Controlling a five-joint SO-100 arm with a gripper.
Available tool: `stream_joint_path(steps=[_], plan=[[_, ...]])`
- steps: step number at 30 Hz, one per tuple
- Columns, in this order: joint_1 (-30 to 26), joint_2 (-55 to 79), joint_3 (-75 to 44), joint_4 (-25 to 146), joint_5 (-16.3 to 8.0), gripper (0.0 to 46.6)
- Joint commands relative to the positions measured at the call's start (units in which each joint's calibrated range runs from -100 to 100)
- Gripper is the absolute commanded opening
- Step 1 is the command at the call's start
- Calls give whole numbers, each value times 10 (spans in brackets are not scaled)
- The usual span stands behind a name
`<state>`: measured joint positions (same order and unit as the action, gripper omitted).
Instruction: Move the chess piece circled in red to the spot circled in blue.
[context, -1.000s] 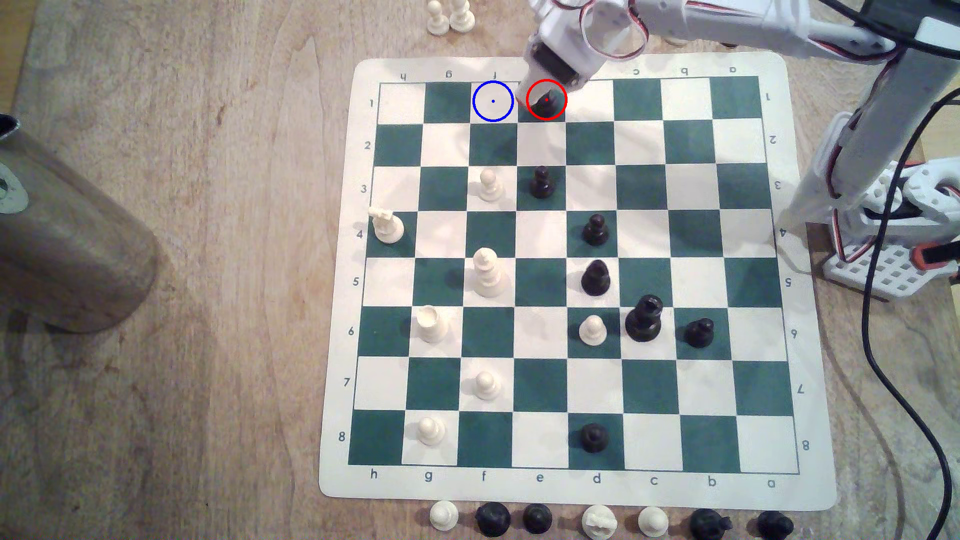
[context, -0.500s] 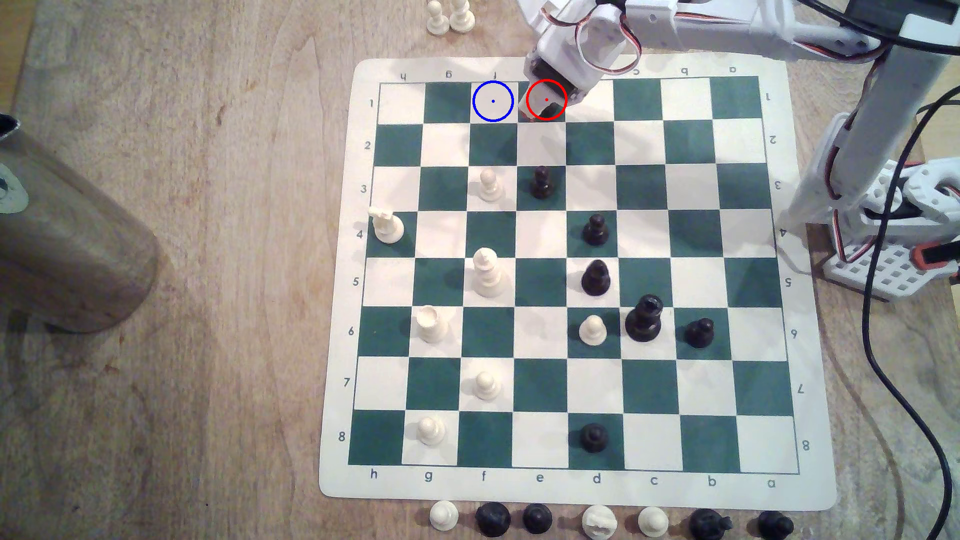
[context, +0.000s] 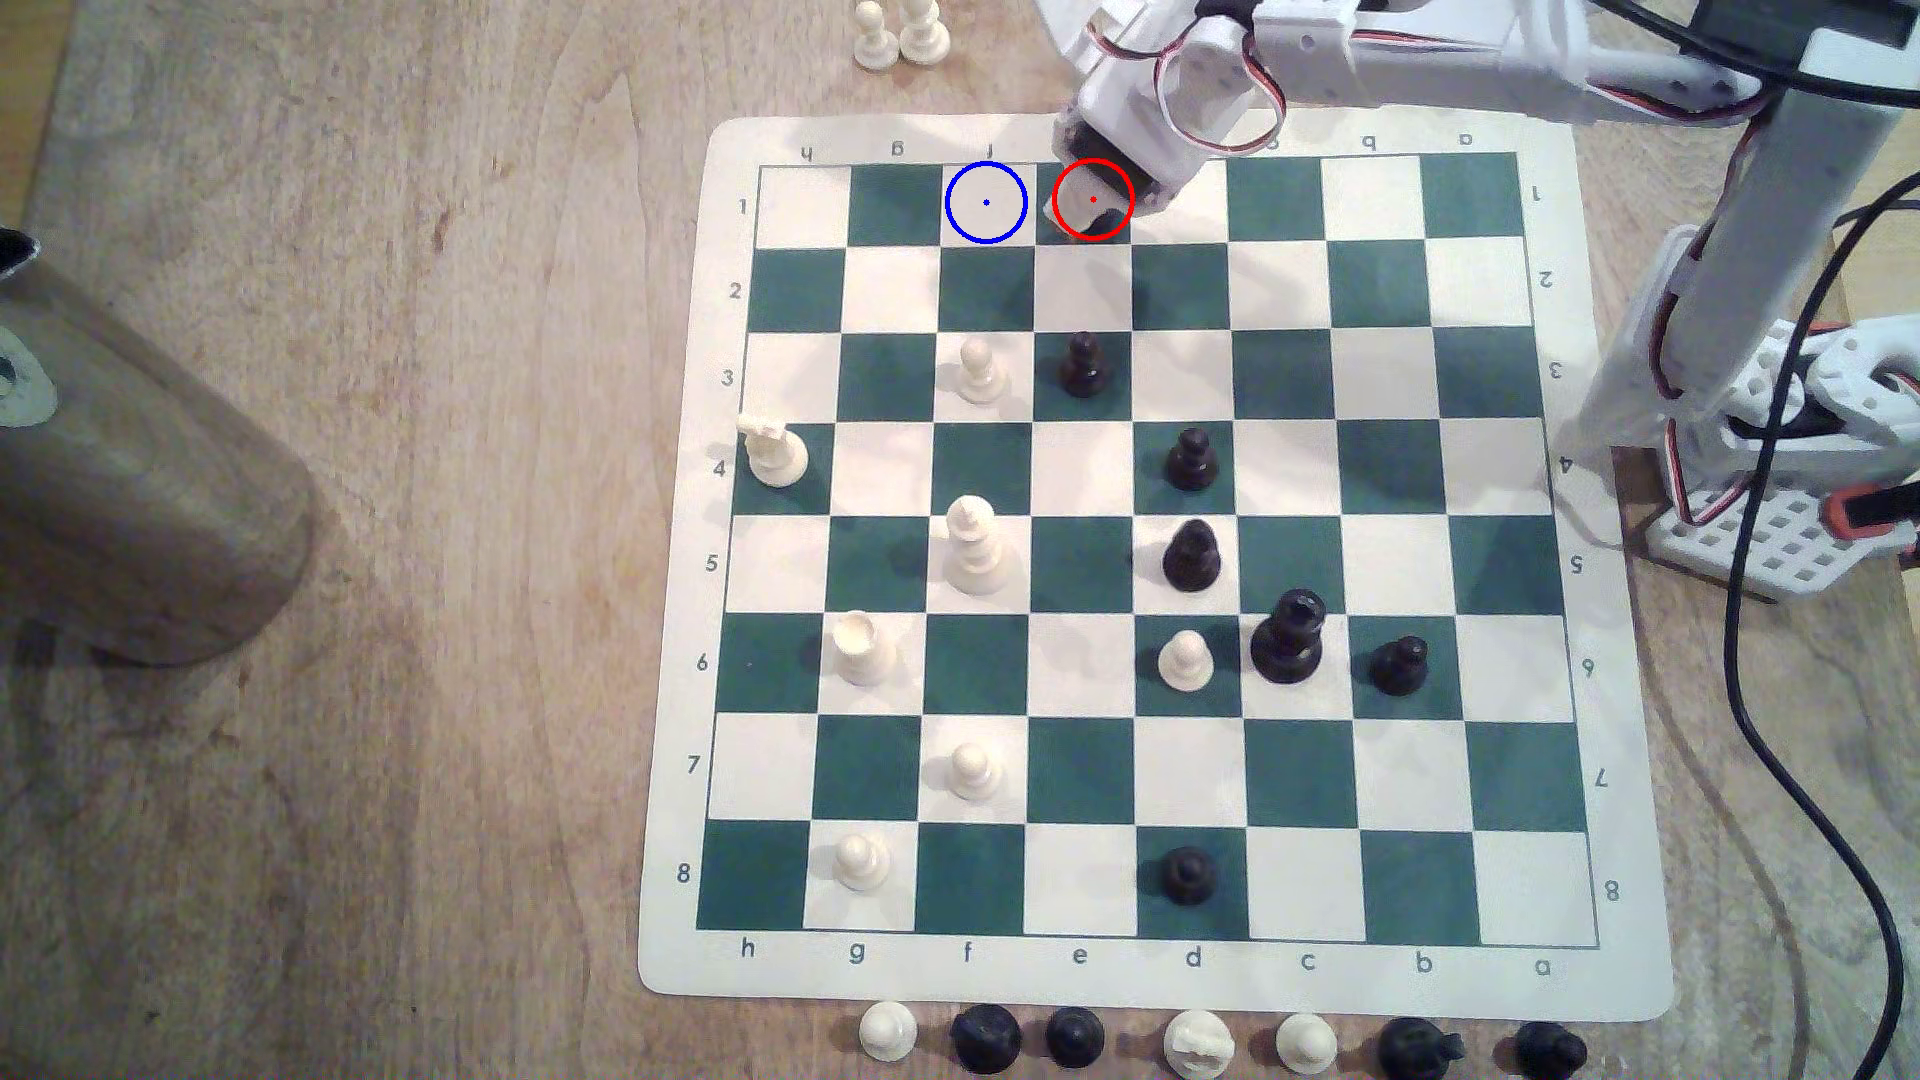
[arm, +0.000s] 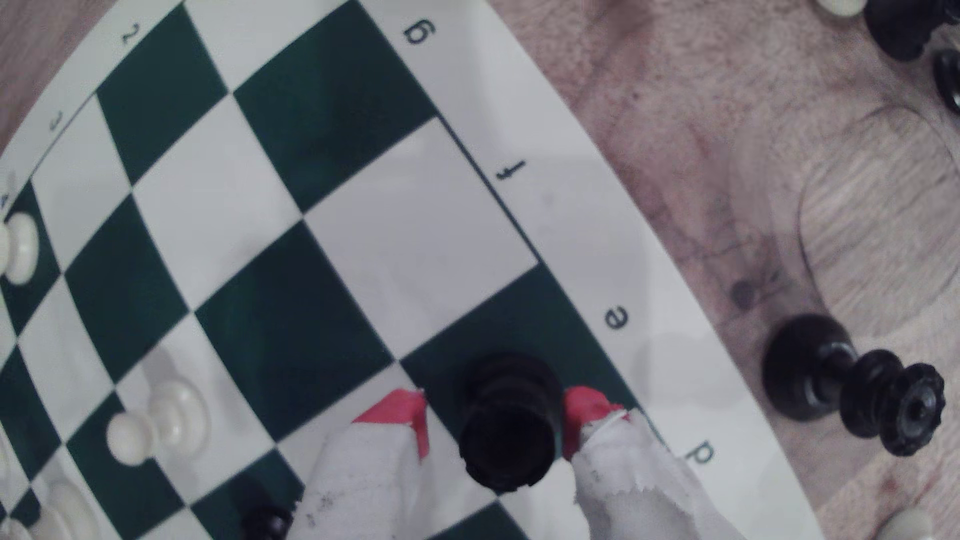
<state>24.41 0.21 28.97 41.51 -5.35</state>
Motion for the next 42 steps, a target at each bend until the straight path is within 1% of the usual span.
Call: stream_joint_path(steps=[1,4,6,8,10,21,31,42], plan=[[0,-30,-1,-15,3,144],[0,-32,0,-16,3,141],[-1,-34,2,-16,3,106],[-4,-39,6,-16,3,58],[-6,-43,9,-16,3,28],[-9,-67,12,-13,1,8],[-10,-124,-13,50,-1,5],[-36,-116,-51,57,-4,3]])
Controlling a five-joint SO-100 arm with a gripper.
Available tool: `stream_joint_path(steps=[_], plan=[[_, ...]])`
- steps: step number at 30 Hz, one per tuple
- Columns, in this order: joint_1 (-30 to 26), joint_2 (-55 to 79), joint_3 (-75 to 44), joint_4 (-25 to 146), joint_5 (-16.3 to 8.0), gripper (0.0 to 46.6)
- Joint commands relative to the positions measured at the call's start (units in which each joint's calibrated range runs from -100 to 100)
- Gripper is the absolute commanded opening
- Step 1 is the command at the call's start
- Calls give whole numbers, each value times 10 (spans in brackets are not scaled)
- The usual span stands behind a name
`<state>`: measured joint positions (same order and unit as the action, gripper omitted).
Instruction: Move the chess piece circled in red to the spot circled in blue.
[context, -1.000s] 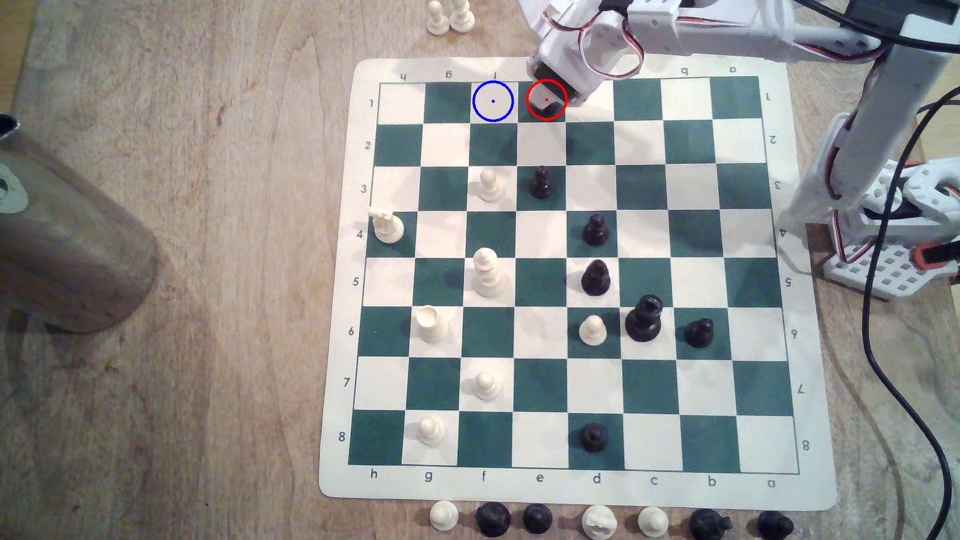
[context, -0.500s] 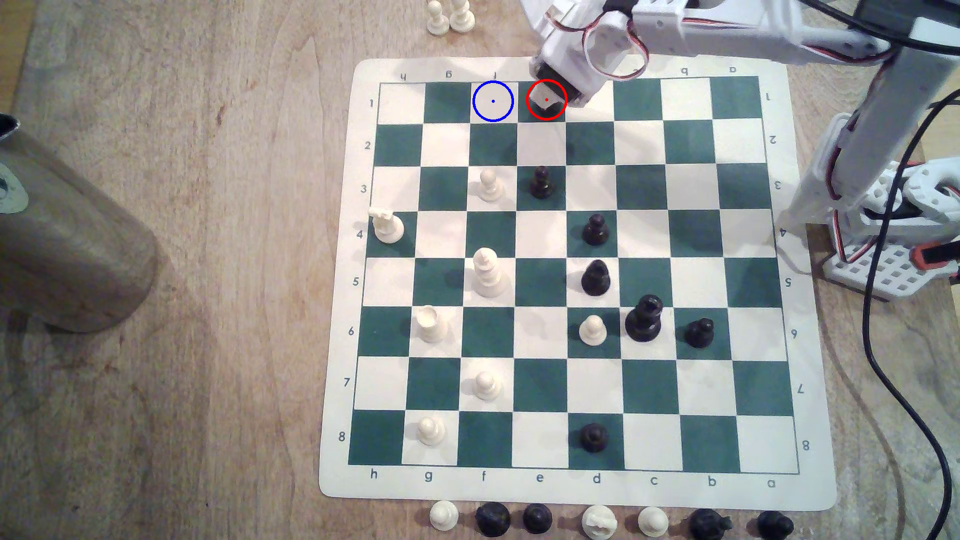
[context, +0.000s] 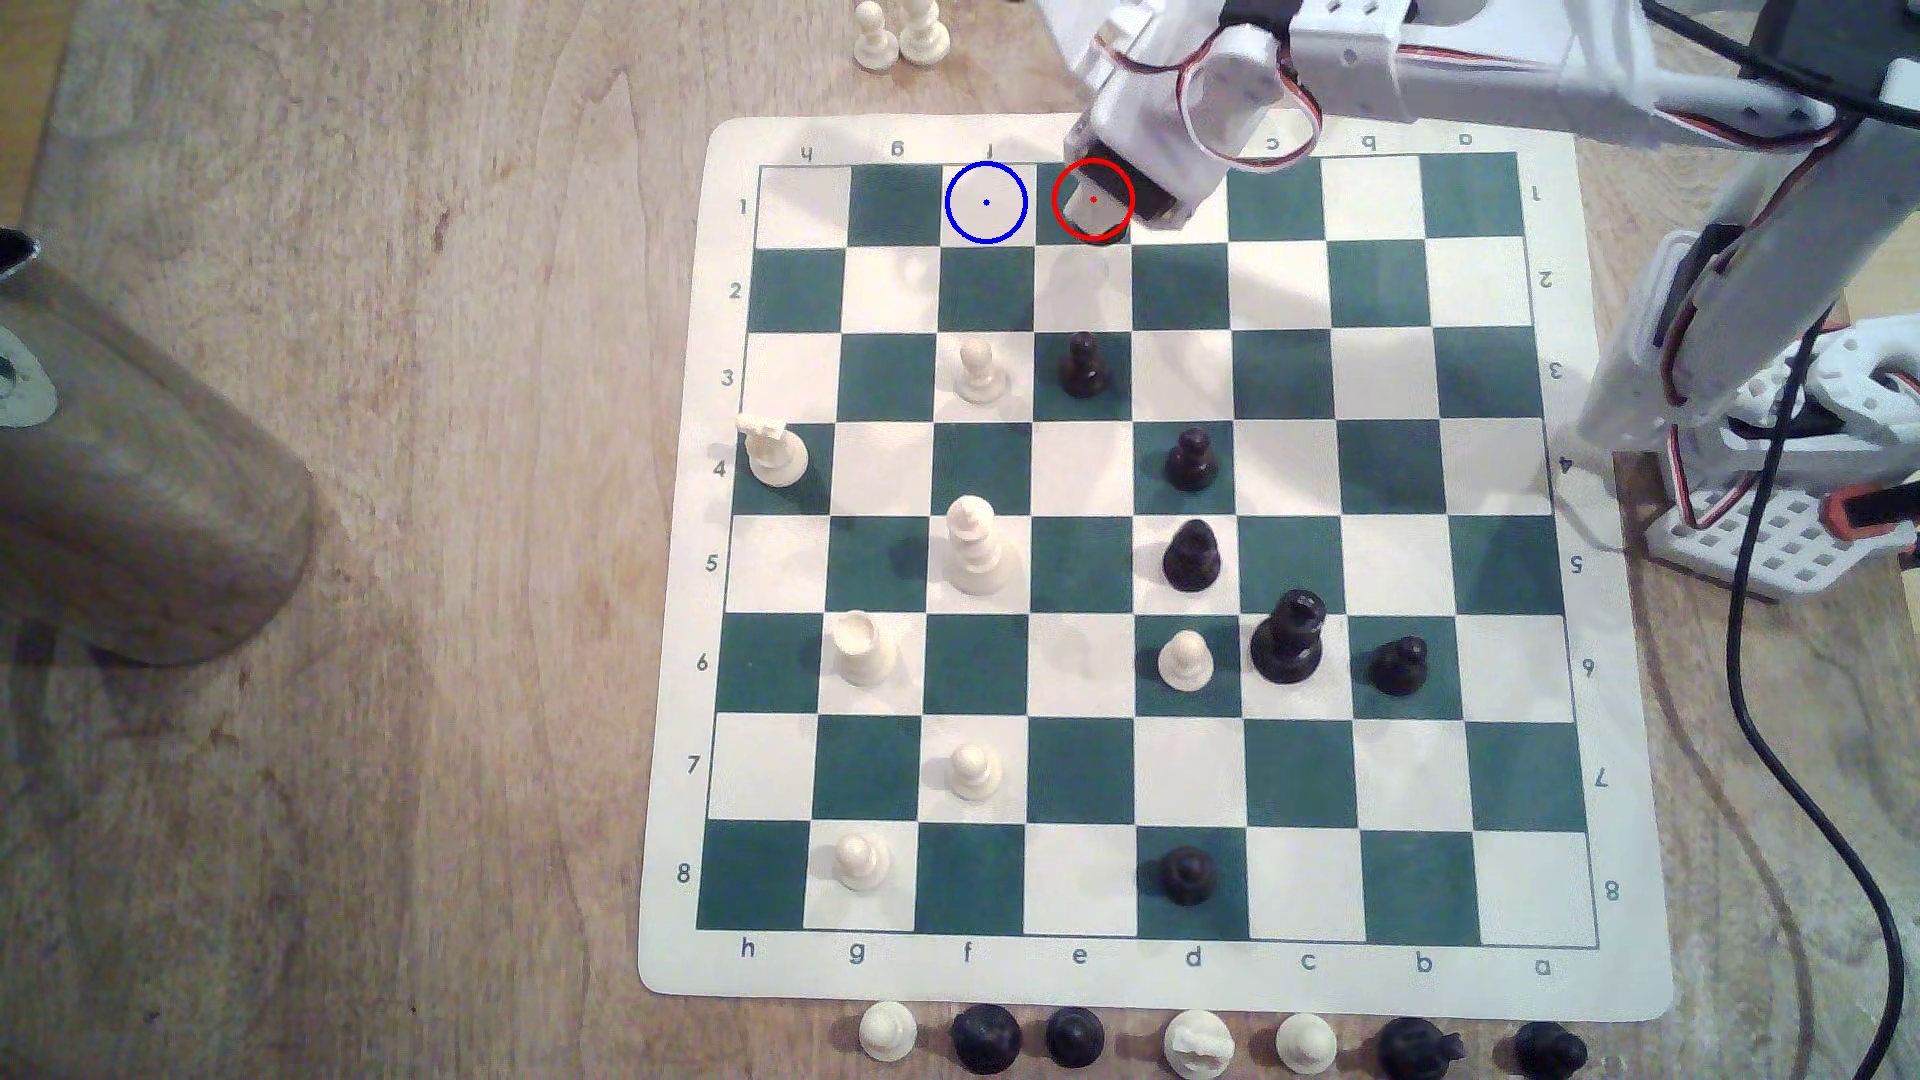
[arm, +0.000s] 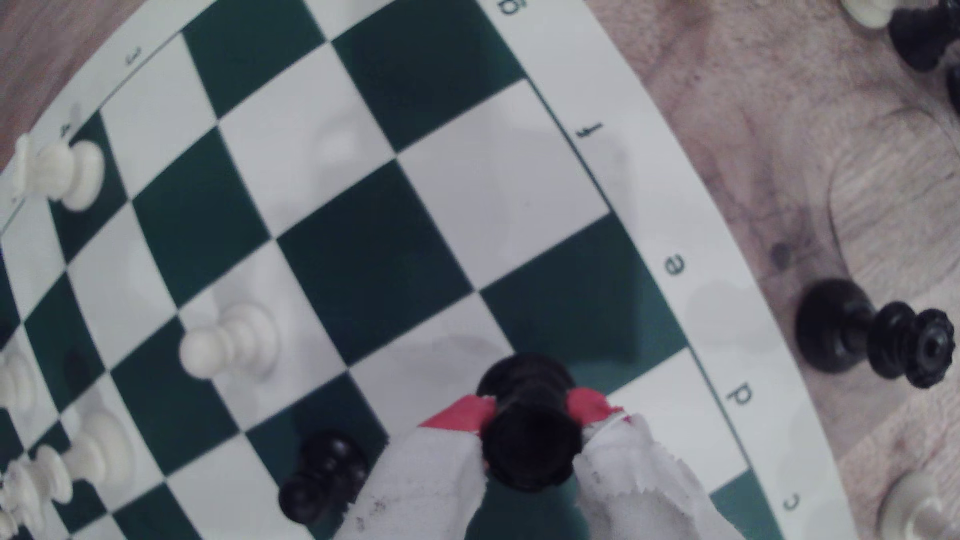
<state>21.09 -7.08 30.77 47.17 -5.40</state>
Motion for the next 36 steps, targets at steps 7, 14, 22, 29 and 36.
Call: stream_joint_path(steps=[7,14,22,29,36], plan=[[3,-23,-106,1,-4,3],[4,21,-128,-31,-4,3],[0,75,-129,-86,-11,4],[-6,103,-137,-111,-15,4],[-2,125,-146,-124,-15,5]])
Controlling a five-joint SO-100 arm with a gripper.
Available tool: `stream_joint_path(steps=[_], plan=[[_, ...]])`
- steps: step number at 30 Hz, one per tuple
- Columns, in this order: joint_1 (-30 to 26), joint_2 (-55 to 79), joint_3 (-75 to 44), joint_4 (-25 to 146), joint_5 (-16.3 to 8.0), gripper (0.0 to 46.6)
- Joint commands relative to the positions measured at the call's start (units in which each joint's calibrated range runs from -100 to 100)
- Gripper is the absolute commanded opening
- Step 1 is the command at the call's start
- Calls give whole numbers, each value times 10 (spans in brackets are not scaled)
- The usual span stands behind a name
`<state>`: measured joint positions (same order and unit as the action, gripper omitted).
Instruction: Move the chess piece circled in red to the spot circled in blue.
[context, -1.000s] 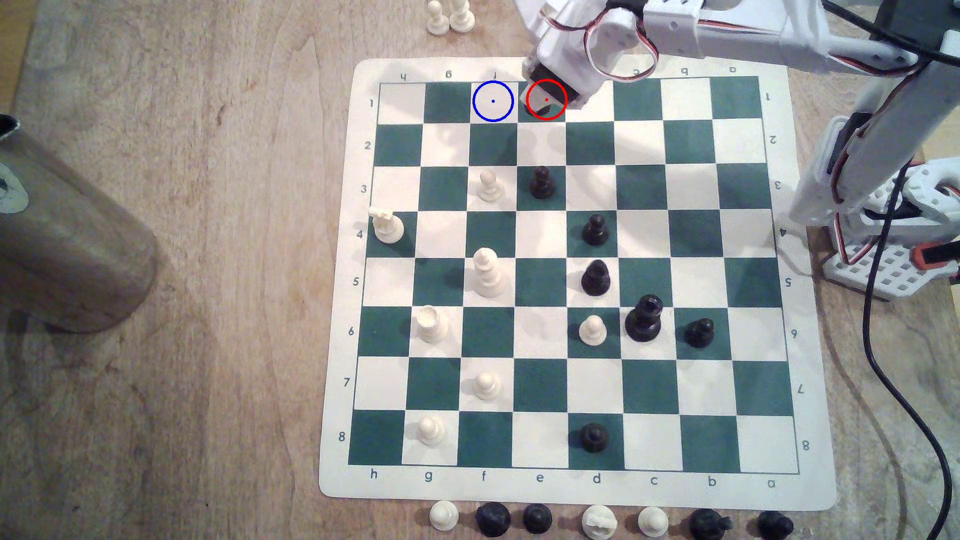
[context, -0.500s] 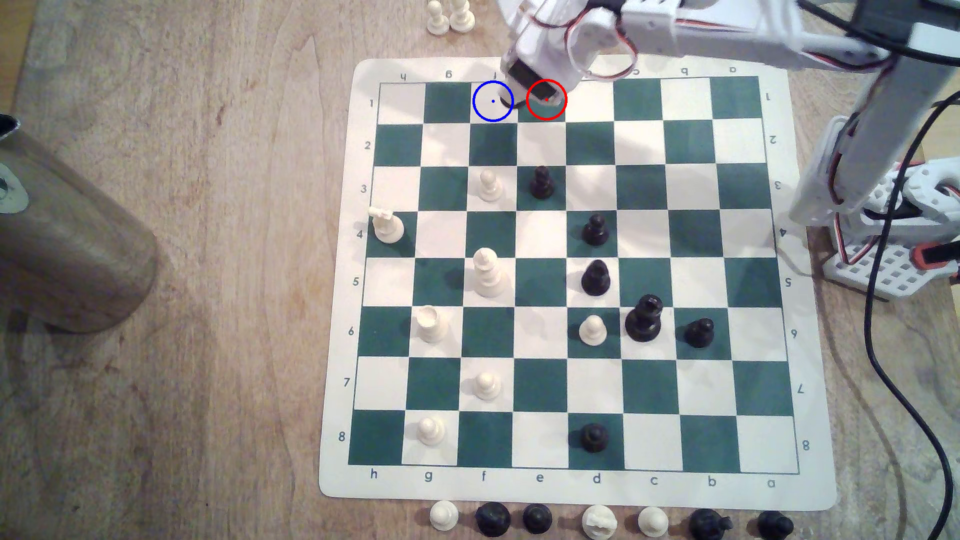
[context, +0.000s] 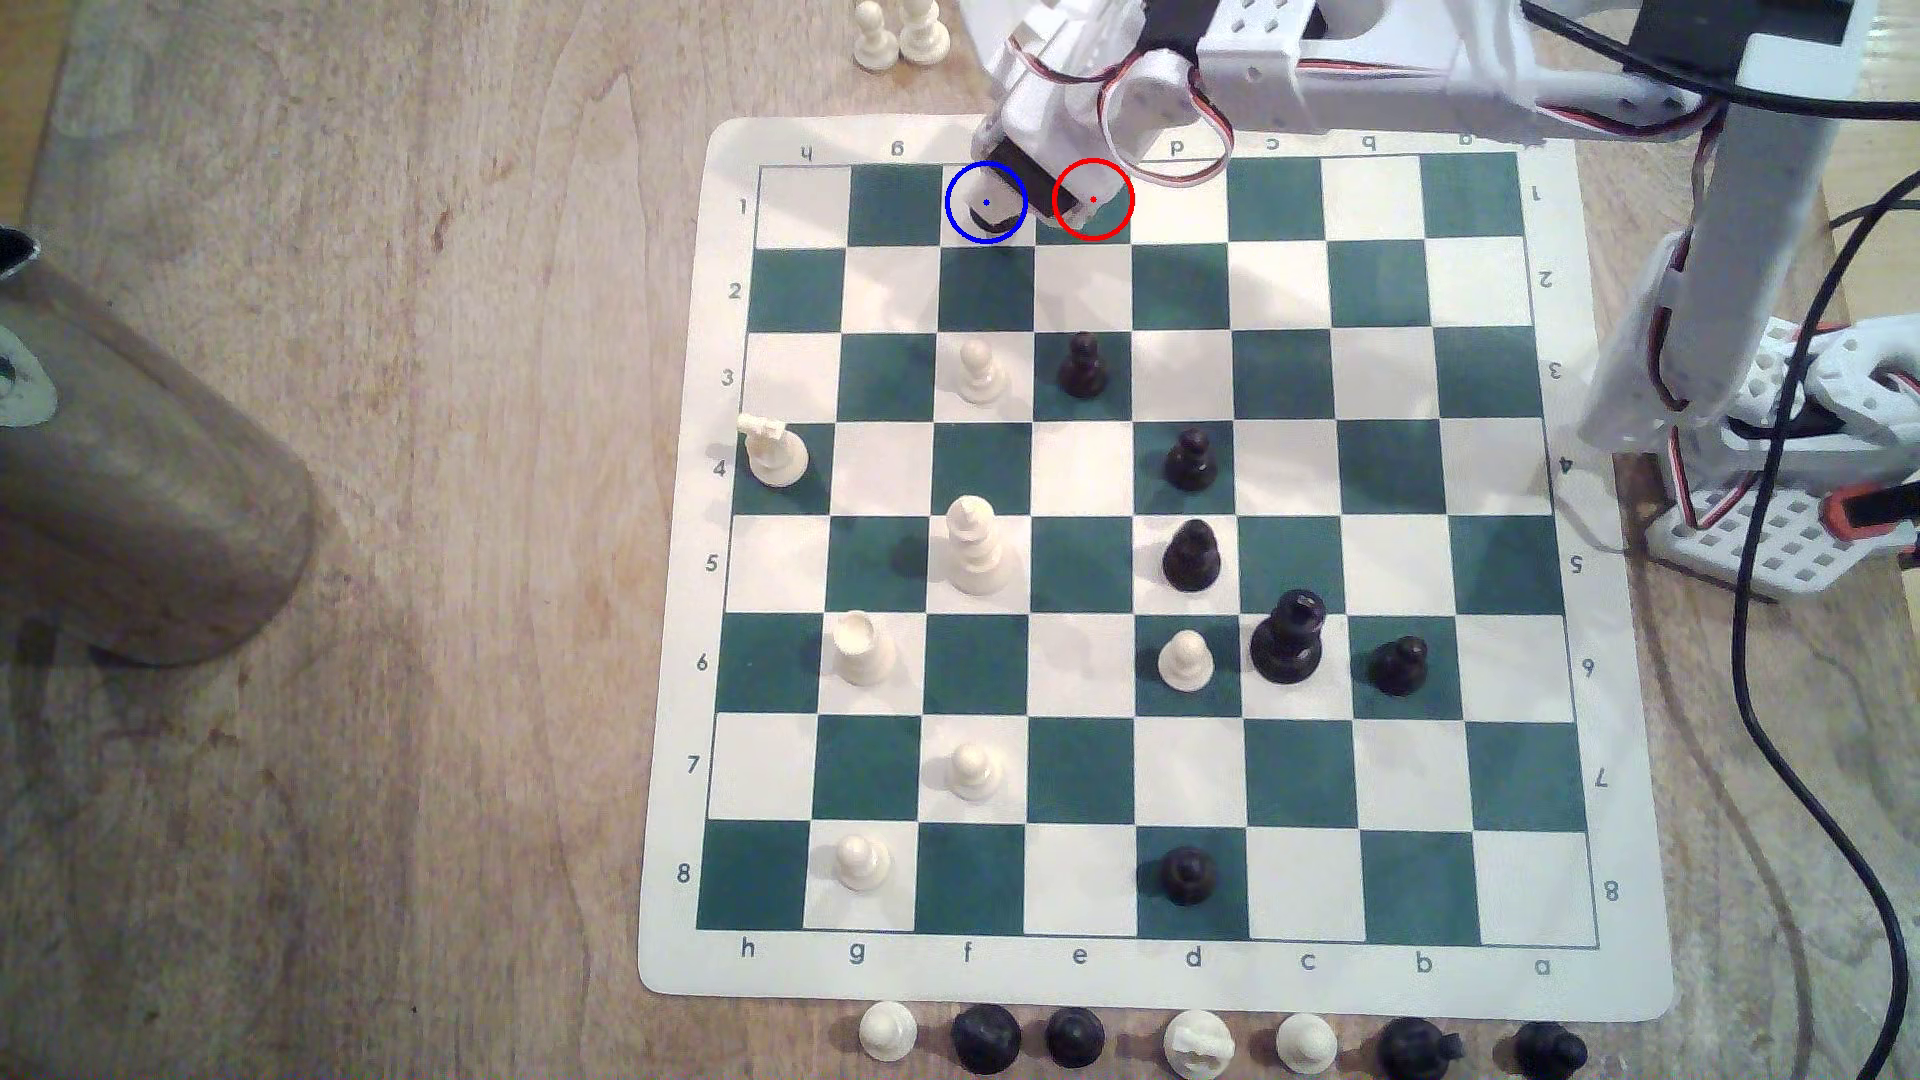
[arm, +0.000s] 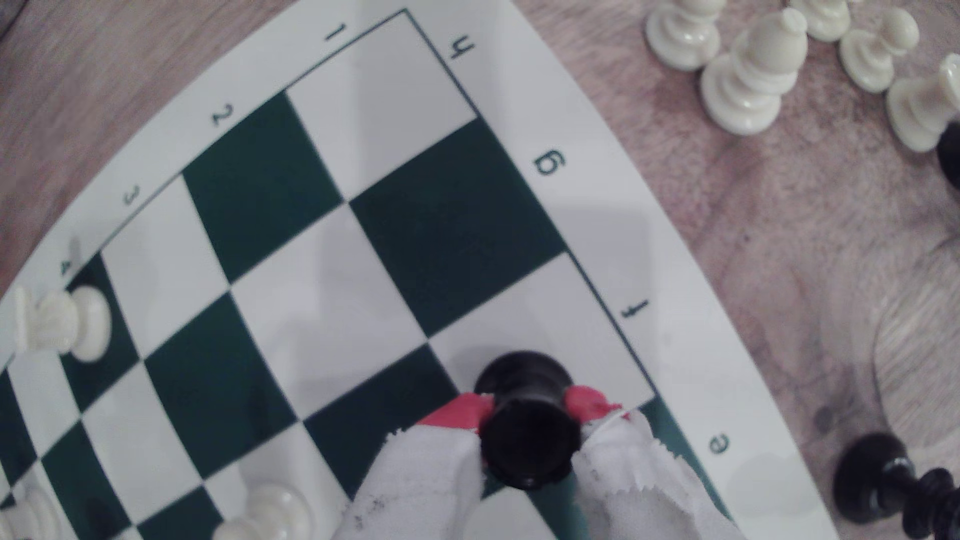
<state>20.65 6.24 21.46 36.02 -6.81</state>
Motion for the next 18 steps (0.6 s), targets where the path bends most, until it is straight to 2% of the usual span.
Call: stream_joint_path(steps=[1,18], plan=[[3,-6,-54,-14,-1,5],[4,6,-54,-26,1,8]])
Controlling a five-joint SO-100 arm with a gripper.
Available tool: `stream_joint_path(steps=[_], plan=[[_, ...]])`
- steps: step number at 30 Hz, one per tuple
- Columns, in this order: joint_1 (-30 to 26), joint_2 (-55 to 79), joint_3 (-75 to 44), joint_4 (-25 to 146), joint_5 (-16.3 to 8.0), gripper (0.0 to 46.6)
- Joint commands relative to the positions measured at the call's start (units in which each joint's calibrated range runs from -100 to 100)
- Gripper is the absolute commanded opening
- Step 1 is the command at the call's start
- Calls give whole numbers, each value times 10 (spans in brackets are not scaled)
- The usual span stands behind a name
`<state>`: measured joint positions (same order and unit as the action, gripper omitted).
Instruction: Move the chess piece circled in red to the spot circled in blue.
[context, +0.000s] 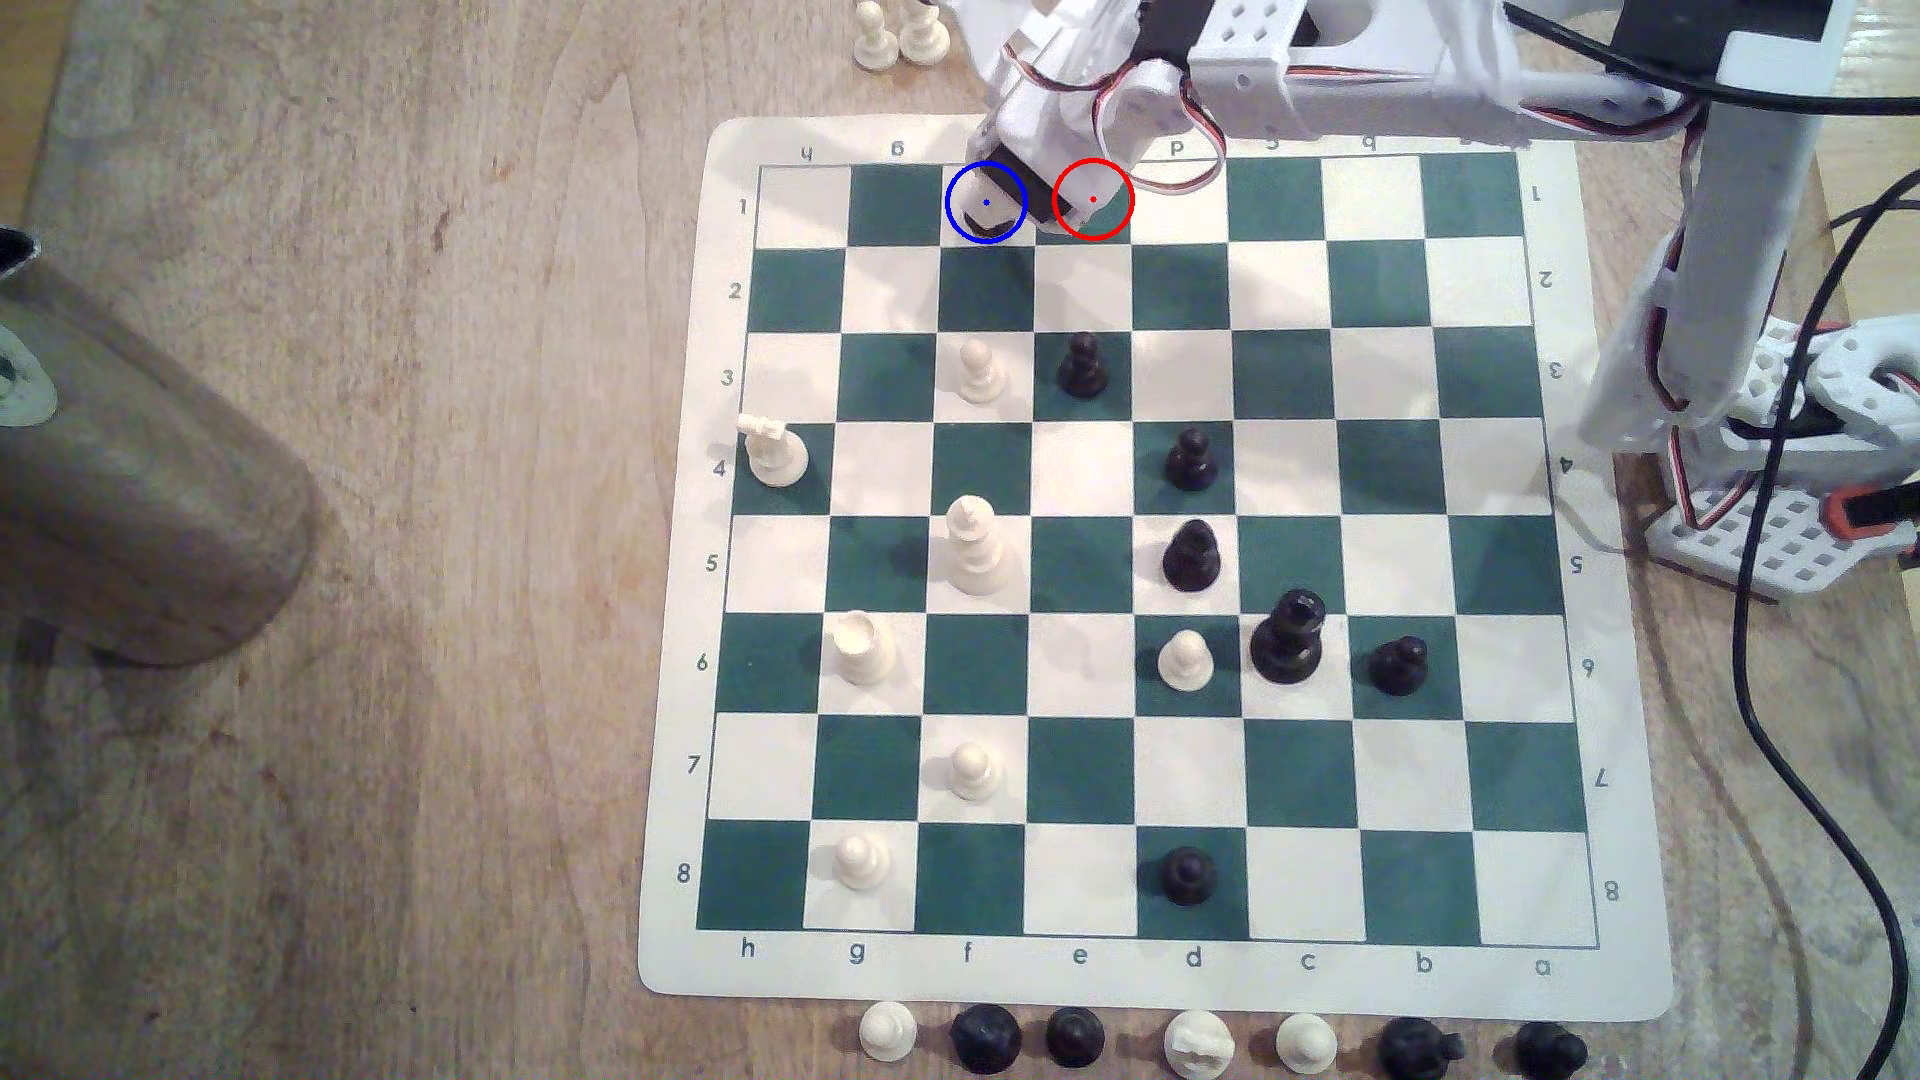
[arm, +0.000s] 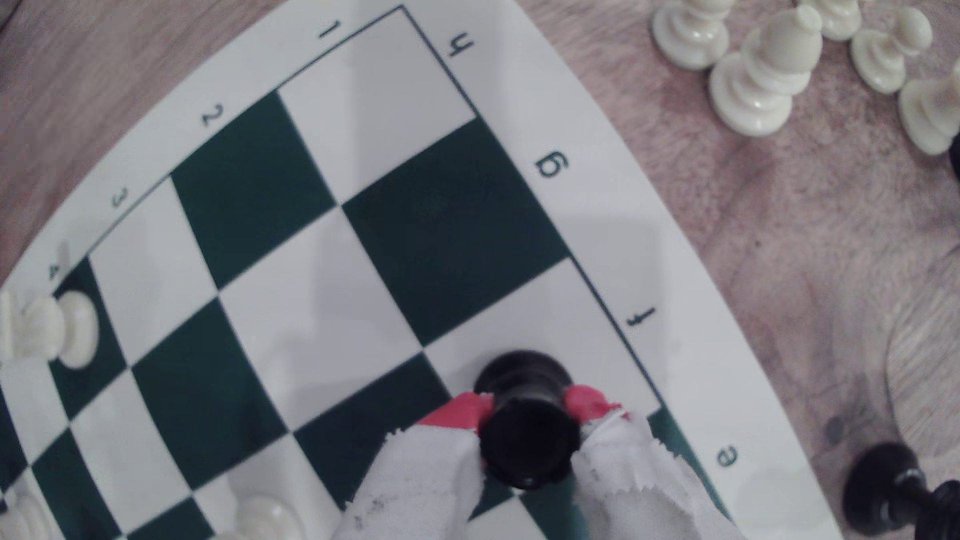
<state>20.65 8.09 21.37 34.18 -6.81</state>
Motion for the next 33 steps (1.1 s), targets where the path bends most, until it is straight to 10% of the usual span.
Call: stream_joint_path(steps=[1,8,33], plan=[[5,-11,-53,-8,2,10],[7,-8,-51,-8,-1,202],[-22,-334,161,112,13,250]])
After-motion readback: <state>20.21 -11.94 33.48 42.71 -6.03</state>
